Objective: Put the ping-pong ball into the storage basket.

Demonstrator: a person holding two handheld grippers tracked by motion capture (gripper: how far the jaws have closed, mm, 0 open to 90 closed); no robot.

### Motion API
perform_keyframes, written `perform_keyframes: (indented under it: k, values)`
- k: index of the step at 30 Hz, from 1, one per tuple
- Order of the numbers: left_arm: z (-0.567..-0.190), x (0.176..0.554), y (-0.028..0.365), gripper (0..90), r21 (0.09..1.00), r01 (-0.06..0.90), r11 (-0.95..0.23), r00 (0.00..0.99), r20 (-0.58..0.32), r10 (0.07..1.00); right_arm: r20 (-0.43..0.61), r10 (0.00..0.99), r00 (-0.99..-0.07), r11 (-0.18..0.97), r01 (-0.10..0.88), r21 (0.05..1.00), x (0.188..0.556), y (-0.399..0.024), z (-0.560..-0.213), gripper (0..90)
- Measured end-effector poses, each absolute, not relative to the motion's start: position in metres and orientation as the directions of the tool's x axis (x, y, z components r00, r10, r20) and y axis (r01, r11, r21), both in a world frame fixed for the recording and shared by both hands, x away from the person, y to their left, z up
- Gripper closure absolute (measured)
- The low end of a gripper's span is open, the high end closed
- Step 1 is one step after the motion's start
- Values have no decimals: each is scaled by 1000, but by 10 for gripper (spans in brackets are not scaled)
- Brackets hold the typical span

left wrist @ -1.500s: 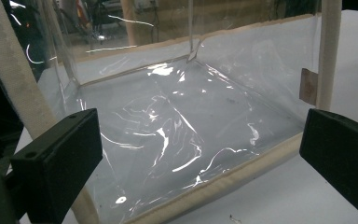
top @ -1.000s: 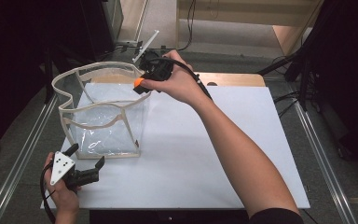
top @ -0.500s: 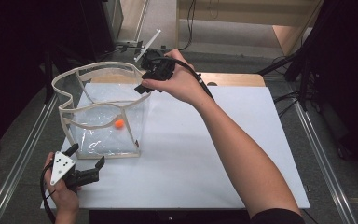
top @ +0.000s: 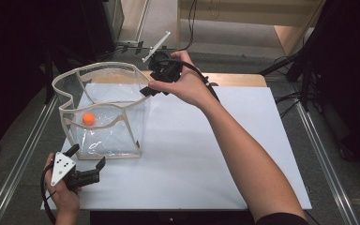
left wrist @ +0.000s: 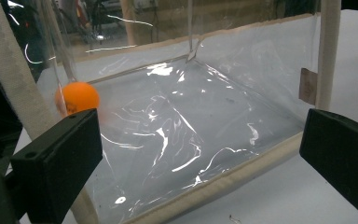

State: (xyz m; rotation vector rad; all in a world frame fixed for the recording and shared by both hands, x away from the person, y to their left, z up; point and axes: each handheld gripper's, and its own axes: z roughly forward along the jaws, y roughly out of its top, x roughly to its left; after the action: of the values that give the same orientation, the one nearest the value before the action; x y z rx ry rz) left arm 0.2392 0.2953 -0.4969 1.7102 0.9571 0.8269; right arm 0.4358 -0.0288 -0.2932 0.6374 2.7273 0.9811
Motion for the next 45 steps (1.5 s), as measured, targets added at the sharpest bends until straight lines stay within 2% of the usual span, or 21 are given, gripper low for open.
perform_keyframes:
  k: [7, 45]
  values:
    - [-497, 239, 295, 0, 949, 222, -223, 460, 99, 882, 1, 463, -886, 671, 351, 653, 435, -40, -295, 112]
    - [-497, 239, 295, 0, 947, 224, -228, 460, 104, 882, 36, 522, -852, 609, 401, 684, 416, -102, -326, 110]
